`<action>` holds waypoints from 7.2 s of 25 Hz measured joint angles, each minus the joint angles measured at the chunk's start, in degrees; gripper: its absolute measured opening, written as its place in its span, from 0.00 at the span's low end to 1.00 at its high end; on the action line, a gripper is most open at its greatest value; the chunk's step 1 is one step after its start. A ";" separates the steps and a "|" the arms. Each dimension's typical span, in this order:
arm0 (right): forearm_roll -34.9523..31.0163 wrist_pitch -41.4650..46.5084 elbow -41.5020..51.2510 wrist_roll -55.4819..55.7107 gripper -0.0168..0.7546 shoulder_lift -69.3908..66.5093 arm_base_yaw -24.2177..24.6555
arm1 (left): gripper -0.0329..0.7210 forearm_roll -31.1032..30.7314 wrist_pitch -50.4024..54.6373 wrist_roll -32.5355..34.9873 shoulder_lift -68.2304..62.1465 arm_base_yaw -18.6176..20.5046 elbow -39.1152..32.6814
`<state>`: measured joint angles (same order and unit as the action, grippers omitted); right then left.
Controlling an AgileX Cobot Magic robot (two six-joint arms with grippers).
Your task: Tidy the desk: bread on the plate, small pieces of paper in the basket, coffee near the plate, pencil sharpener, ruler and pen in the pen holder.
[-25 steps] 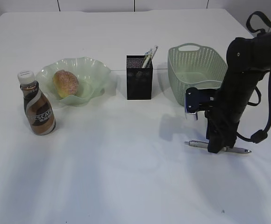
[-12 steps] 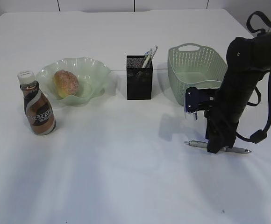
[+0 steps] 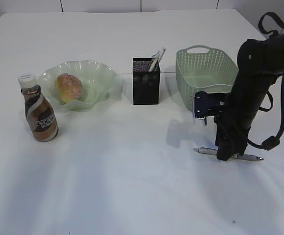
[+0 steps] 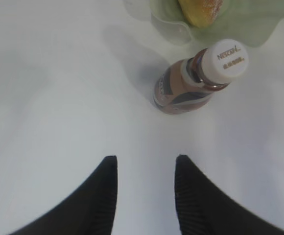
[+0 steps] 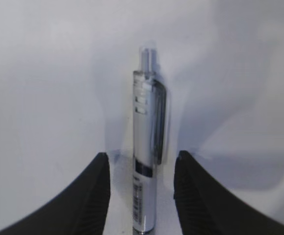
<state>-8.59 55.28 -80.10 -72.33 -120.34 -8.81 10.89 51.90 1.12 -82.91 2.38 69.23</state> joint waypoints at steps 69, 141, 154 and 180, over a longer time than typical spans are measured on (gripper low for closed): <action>-43.85 0.36 -15.79 -0.41 0.17 0.13 0.00 | 0.41 0.13 -0.09 0.00 0.00 0.00 0.00; -93.96 -6.41 -34.20 -45.39 0.54 -17.54 -2.14 | 0.41 -0.19 -3.46 0.16 0.00 0.00 0.00; -81.57 9.17 -35.60 -36.19 0.04 -14.91 -2.24 | 0.41 -0.19 -3.46 0.16 0.00 0.00 0.00; -3.67 14.75 -36.21 29.73 0.04 -6.53 -2.24 | 0.41 -0.29 0.86 0.38 0.00 0.00 0.00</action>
<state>-12.26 70.03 -116.31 -42.61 -126.87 -11.05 10.60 52.77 1.50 -82.91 2.38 69.23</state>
